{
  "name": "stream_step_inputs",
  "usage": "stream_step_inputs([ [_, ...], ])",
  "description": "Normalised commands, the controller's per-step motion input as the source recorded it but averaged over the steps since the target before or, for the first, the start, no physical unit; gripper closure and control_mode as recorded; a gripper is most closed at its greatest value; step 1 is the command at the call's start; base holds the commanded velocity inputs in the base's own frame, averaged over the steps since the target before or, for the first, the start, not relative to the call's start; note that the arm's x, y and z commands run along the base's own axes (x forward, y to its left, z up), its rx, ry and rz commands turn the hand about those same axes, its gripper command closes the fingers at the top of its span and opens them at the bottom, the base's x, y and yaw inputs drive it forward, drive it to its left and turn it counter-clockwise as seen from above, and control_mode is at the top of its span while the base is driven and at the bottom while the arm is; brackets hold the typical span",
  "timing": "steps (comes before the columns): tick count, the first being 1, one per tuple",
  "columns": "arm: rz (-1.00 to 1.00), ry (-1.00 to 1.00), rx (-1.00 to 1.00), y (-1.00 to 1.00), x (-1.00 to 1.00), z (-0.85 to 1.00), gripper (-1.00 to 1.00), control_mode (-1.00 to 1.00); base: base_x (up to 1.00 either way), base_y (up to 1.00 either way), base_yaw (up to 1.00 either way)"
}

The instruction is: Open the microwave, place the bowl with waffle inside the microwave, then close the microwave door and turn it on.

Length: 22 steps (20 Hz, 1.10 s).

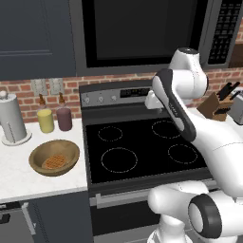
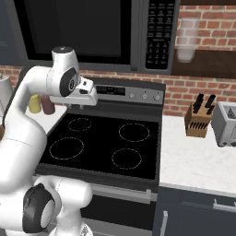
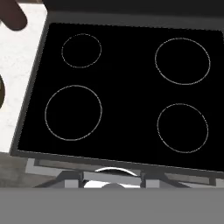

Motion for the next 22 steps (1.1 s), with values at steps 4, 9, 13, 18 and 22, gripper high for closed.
stream_step_inputs([
  [4,0.0,-0.09,0.0,0.0,-0.38,0.0,-1.0,-1.0,0.0,0.0,0.0],
  [9,0.0,-0.52,0.05,0.0,-0.93,-0.01,-1.0,-1.0,0.0,0.0,0.0],
  [13,0.04,-0.63,0.05,-0.08,-0.97,0.0,-1.0,-1.0,0.0,0.0,0.0],
  [18,0.01,-0.44,0.01,-0.5,-0.25,0.32,-1.0,-1.0,0.0,0.0,0.0],
  [22,0.0,-0.32,0.0,-0.6,0.0,0.76,-1.0,-1.0,0.0,0.0,0.0],
])
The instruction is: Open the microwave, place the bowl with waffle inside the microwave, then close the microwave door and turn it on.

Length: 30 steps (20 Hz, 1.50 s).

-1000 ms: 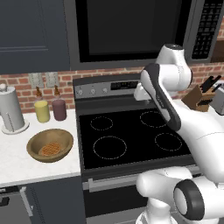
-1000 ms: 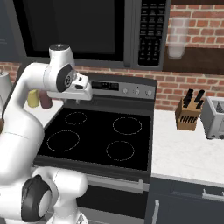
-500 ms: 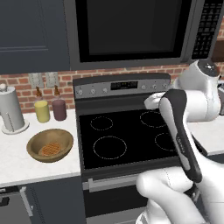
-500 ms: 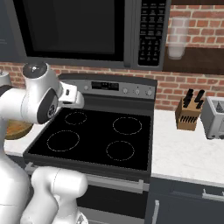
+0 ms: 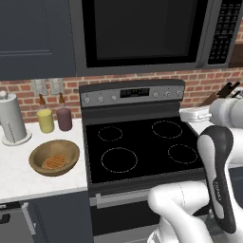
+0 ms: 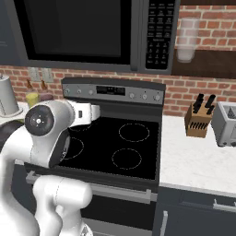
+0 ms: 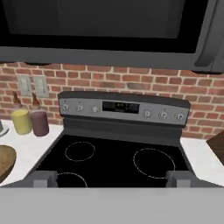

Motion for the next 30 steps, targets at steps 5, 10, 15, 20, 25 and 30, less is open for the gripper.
stream_step_inputs([
  [5,-0.01,-0.24,0.0,-0.5,0.01,0.94,-1.0,-1.0,0.0,0.0,0.0],
  [10,-0.02,-0.17,0.0,-0.14,0.11,0.92,-1.0,-1.0,0.0,0.0,0.0],
  [15,-0.05,-0.11,0.0,-0.18,0.03,0.41,-1.0,-1.0,0.0,0.0,0.0],
  [20,0.0,0.0,0.0,-0.26,0.12,-0.15,-1.0,-1.0,0.0,0.0,0.0],
  [25,0.0,-0.05,0.01,-0.2,0.52,-0.19,-1.0,-1.0,0.0,0.0,0.0],
  [30,0.0,-0.08,0.07,-0.21,0.71,0.0,-1.0,-1.0,0.0,0.0,0.0],
])
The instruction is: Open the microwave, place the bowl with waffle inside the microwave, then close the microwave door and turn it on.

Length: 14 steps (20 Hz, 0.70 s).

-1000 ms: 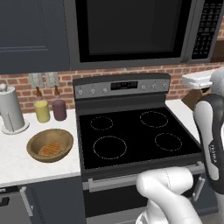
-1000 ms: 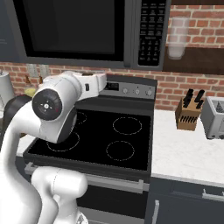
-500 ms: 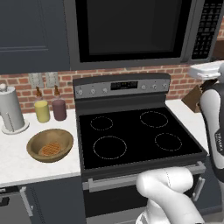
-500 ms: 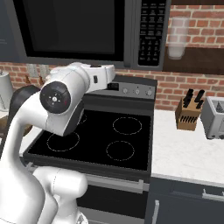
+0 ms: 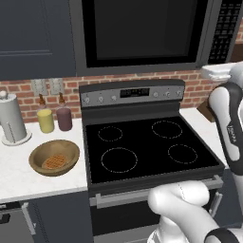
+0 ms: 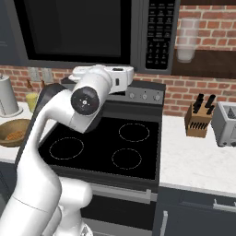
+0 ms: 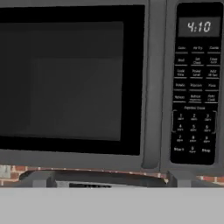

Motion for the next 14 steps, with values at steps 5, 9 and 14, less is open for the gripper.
stream_step_inputs([
  [5,-0.01,-0.09,0.08,-0.36,0.61,0.12,-1.0,-1.0,0.0,0.0,0.0],
  [9,-0.06,-0.07,0.04,-0.34,0.29,0.4,-1.0,-1.0,0.0,0.0,0.0],
  [14,-0.08,-0.03,0.04,-0.11,0.33,0.19,-1.0,-1.0,0.0,0.0,0.0],
])
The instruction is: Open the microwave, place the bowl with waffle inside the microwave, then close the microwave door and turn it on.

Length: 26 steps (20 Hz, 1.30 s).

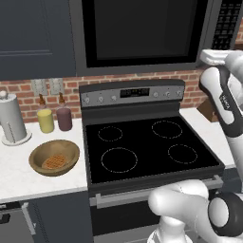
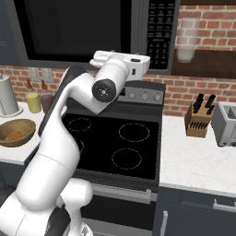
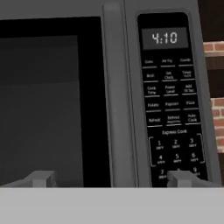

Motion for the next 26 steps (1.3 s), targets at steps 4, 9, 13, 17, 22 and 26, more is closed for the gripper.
stream_step_inputs([
  [4,-0.05,0.0,0.0,0.0,0.39,0.0,-1.0,-1.0,0.0,0.0,0.0],
  [9,-0.01,-0.06,0.0,-0.03,0.34,0.01,-1.0,-1.0,0.0,0.0,0.0],
  [13,0.01,-0.18,0.04,-0.28,0.13,0.13,-1.0,-1.0,0.0,0.0,0.0],
  [17,0.02,-0.2,0.03,-0.18,0.05,0.11,-1.0,-1.0,0.0,0.0,0.0],
  [22,0.0,-0.1,0.0,-0.06,0.03,0.06,-1.0,-1.0,0.0,0.0,0.0],
  [26,0.0,0.0,0.0,0.0,0.01,0.11,-1.0,-1.0,0.0,0.0,0.0],
])
